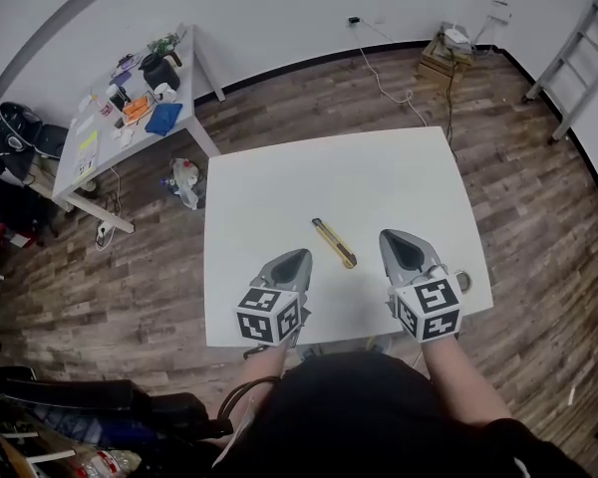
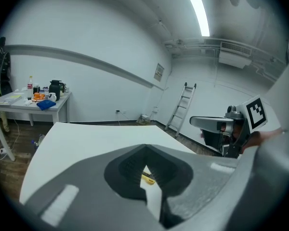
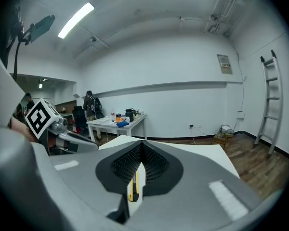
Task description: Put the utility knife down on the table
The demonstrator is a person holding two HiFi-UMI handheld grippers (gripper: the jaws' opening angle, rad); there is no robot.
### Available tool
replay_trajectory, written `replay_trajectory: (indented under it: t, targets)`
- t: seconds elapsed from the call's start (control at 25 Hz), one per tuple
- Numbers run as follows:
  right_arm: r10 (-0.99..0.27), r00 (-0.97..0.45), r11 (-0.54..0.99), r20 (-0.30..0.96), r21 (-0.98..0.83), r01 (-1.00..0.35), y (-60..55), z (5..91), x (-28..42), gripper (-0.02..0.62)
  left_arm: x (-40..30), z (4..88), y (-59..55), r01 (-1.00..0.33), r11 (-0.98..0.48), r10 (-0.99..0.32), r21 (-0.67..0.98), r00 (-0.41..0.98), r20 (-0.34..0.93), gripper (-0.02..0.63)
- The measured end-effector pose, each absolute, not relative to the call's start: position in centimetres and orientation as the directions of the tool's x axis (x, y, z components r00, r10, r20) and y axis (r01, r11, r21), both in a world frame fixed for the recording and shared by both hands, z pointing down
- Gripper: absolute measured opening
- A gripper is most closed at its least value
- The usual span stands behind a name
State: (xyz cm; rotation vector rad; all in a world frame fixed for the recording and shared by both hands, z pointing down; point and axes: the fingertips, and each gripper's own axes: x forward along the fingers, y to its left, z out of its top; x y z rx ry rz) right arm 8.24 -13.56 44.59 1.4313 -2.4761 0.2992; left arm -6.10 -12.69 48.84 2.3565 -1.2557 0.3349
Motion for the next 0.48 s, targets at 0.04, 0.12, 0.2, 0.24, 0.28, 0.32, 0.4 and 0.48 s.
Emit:
replay_trajectory:
  t: [0.04, 0.12, 0.2, 0.24, 0.28, 0.32, 0.4, 0.48]
  targets:
    - [-0.813, -0.481, 0.496, 0.329, -0.044, -0.867, -13.6, 44.6, 8.1, 0.020, -6.2, 48.9, -12.6, -0.832, -0.482, -0.724, 0.273, 0.554, 0.411, 0.002]
    - [-0.807, -0.490, 0.505, 0.329, -0.043, -0.862, -13.6, 44.7, 7.7, 0.020, -6.4, 49.0, -12.6, -0.835, -0.476, -0.727, 0.275, 0.550, 0.412, 0.002]
    - [-0.802, -0.498, 0.513, 0.329, -0.044, -0.857, -13.7, 44.7, 7.4, 0.020, -6.6, 49.1, -12.5, -0.837, -0.473, -0.729, 0.275, 0.547, 0.411, 0.002]
    - [-0.801, -0.500, 0.516, 0.330, -0.045, -0.855, -13.7, 44.8, 7.3, 0.020, -6.6, 49.1, -12.5, -0.838, -0.472, -0.730, 0.274, 0.546, 0.411, 0.002]
    - [-0.799, -0.502, 0.518, 0.330, -0.047, -0.854, -13.8, 44.8, 7.2, 0.020, -6.7, 49.2, -12.5, -0.839, -0.470, -0.731, 0.274, 0.544, 0.412, 0.000]
    - [-0.798, -0.504, 0.519, 0.331, -0.048, -0.854, -13.8, 44.9, 7.1, 0.020, -6.8, 49.2, -12.5, -0.840, -0.468, -0.731, 0.275, 0.543, 0.413, 0.000]
    - [-0.797, -0.506, 0.520, 0.331, -0.051, -0.852, -13.8, 44.9, 7.1, 0.020, -6.9, 49.2, -12.5, -0.842, -0.464, -0.734, 0.276, 0.540, 0.413, 0.002]
    - [-0.796, -0.508, 0.522, 0.330, -0.053, -0.852, -13.8, 44.9, 7.0, 0.020, -7.0, 49.2, -12.5, -0.843, -0.461, -0.735, 0.277, 0.538, 0.413, 0.000]
